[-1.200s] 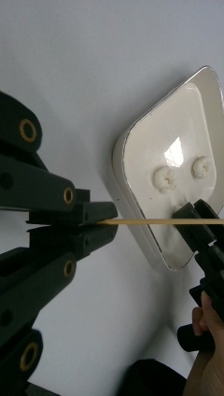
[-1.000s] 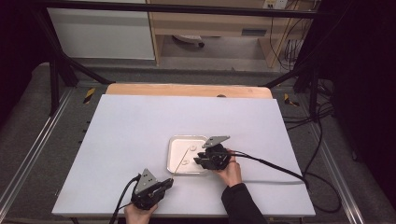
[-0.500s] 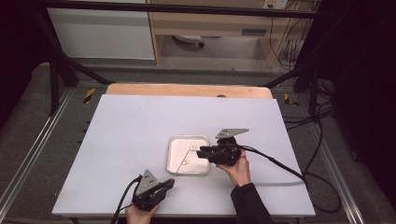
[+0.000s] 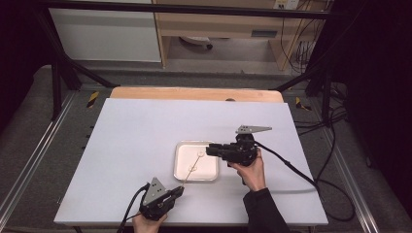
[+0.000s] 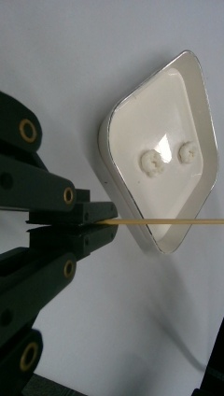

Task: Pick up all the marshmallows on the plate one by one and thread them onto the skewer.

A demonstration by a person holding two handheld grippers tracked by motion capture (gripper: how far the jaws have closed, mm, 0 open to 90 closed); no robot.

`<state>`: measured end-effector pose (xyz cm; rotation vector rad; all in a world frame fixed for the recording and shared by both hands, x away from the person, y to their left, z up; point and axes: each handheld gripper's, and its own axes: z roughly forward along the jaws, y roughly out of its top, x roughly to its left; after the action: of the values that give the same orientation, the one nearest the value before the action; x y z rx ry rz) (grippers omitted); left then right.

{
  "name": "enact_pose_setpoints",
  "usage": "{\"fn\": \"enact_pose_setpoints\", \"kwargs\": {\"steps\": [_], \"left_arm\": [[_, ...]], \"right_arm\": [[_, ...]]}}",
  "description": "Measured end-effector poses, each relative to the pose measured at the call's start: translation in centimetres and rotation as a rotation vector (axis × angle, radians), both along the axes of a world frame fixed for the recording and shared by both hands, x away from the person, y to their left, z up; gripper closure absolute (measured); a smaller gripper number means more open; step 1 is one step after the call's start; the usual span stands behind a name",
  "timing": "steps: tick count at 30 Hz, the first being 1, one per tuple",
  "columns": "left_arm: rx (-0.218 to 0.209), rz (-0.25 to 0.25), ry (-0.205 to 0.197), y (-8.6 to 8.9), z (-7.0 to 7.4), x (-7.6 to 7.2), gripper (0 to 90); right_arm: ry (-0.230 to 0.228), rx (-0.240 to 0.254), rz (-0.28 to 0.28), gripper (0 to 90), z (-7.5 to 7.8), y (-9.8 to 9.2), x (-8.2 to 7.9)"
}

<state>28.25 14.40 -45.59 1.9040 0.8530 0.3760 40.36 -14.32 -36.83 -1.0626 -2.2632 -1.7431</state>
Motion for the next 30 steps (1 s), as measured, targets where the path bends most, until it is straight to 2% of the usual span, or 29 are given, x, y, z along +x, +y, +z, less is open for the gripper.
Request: {"fn": "enact_pose_setpoints", "kwargs": {"steps": [3, 9, 18, 30], "left_arm": [[0.001, -0.004, -0.007, -0.2, 0.0, 0.0, 87.9], [-0.002, -0.009, -0.008, -0.3, 0.0, -0.1, 87.9], [-0.001, -0.016, -0.011, -0.4, 0.1, -0.1, 87.9], [0.005, -0.014, -0.019, -0.5, 0.1, -0.1, 88.0]], "right_arm": [[0.019, 0.032, 0.002, 70.6, 0.2, 0.0, 0.1], [0.042, 0.060, 0.018, 70.7, 0.1, 0.1, 0.3], [0.082, 0.057, 0.054, 70.7, -0.7, 0.8, 0.3], [0.105, 0.038, 0.084, 72.8, -1.5, 1.4, 0.2]]}}
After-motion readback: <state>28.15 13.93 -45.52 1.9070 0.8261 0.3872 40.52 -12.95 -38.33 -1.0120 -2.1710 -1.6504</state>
